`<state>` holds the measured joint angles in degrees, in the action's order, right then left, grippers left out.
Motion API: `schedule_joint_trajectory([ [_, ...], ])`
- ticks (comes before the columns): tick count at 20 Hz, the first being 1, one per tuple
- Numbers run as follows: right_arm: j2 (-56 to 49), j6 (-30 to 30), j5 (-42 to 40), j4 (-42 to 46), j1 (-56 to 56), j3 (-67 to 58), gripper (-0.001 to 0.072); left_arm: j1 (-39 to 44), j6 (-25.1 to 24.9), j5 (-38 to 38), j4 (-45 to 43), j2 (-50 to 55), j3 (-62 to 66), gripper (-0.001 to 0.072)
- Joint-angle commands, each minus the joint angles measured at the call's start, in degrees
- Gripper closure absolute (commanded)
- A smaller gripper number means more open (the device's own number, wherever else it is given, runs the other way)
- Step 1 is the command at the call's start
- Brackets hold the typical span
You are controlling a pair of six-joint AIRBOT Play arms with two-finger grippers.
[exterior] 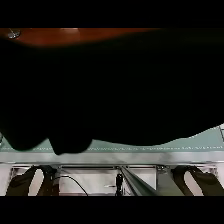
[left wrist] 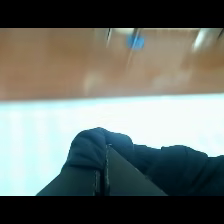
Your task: Fold the shirts.
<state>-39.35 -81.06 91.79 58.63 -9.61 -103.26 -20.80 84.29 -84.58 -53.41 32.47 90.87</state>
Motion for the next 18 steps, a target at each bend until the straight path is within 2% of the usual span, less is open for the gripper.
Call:
schedule_joint_trajectory([
  [1, 4.1, -1.2, 1.0, -0.2, 0.0, 15.5, 0.0683, -0.1, 4.0, -4.8, -2.2, -7.5, -19.6, 0.0678],
  [4, 4.5, -0.3, -4.4, -0.6, 0.0, 31.1, 0.0683, 0.8, 4.0, -4.9, -1.9, -9.6, -41.7, 0.0678],
  [6, 4.0, 1.2, -10.8, 0.0, 0.0, 39.9, 0.0683, 3.1, 0.7, -3.6, 1.4, -8.3, -54.8, 0.0678],
  [9, -2.4, 2.6, -18.0, 0.3, 0.0, 43.2, 0.0683, 7.0, -1.3, 7.7, 6.8, -2.8, -64.0, 0.0679],
  [12, -13.1, 3.1, -27.1, 0.2, 0.0, 43.2, 0.0683, 10.8, -1.3, 20.4, 7.5, 8.1, -61.4, 0.0679],
  [14, -21.1, 3.1, -31.1, -1.2, 0.0, 42.3, 0.0683, 12.9, -3.1, 26.4, 7.7, 18.1, -56.8, 0.0679],
  [18, -37.0, 2.0, -34.0, -6.1, -0.1, 34.4, 0.0683, 15.4, -6.4, 30.0, 8.9, 38.4, -43.3, 0.0678],
])
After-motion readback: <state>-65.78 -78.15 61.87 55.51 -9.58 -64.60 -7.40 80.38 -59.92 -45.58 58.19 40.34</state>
